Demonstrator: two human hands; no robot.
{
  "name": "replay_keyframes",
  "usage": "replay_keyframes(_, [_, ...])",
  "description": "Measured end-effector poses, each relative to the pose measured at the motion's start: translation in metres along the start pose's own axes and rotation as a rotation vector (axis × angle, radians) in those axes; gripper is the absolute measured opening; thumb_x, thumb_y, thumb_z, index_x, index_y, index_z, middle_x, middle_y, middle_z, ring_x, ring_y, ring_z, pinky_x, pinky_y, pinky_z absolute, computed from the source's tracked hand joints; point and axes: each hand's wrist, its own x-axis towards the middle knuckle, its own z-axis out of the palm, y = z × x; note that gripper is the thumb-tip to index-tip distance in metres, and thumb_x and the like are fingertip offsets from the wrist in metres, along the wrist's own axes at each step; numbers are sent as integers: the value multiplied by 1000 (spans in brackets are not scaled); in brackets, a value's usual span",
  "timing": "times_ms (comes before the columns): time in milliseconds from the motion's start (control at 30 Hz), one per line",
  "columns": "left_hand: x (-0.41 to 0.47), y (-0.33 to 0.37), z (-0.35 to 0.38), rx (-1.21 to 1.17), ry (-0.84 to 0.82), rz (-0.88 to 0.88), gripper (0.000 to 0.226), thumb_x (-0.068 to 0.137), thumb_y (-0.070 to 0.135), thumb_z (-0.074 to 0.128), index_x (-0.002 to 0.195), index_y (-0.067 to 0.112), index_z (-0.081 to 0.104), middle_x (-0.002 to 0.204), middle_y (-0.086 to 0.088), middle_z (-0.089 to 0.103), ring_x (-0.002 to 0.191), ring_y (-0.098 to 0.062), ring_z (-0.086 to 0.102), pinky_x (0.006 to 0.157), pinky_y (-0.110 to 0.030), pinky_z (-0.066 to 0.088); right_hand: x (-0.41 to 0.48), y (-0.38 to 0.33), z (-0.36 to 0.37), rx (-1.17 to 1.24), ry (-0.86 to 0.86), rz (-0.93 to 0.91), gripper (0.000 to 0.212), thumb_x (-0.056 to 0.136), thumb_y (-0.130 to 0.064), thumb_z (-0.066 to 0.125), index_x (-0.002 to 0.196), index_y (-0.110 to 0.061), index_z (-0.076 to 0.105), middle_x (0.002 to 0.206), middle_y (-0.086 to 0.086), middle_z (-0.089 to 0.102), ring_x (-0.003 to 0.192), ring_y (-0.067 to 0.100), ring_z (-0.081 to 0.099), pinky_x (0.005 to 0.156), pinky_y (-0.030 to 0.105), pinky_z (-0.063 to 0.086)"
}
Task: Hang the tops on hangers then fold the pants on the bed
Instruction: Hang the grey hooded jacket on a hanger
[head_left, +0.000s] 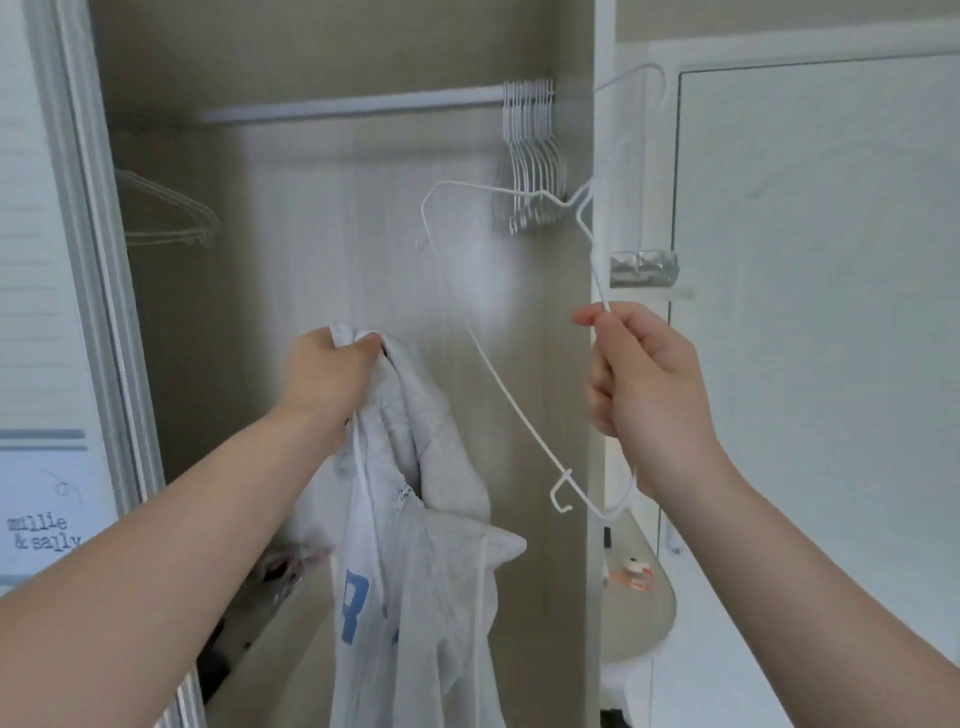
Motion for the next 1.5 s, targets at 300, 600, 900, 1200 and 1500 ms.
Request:
replay_keyframes(300, [-106,-50,-15,175,-52,-122,28,89,21,67,96,-7,67,83,-9,63,78,-21,60,72,-34,48,-104,7,-75,-182,4,442,29,103,-31,53,88,-8,62,46,-2,32,37,16,25,42,22,19])
replay_keyframes(600, [-192,-103,-20,728,-289,6,31,92,33,60,65,23,49,69,9,55,71,-20,56,62,-29,37,-220,-17,-109,-359,-186,414,31,101,-17,51,73,-18,63,45,-4,34,38,11,27,39,13,29])
replay_keyframes(900, [-243,-120,-14,775,-530,-44,27,92,26,54,69,15,43,70,-1,53,64,-19,51,57,-33,34,-306,-16,-138,-525,-302,641,29,97,-19,51,69,-18,60,50,-1,31,46,15,24,44,23,23])
replay_keyframes(1200, [-284,-100,-4,621,-722,-43,37,91,31,65,61,20,47,44,18,44,41,-1,40,41,-13,30,-296,-12,-152,-694,-496,635,30,100,-24,49,73,-19,61,44,-15,38,42,7,29,43,15,27])
replay_keyframes(1500, [-309,-55,-9,426,-780,-69,29,90,31,72,93,2,73,83,-17,69,67,-15,58,62,-35,47,-282,-15,-140,-679,-684,639,33,99,-25,53,70,-19,66,47,-8,38,45,13,32,44,20,29])
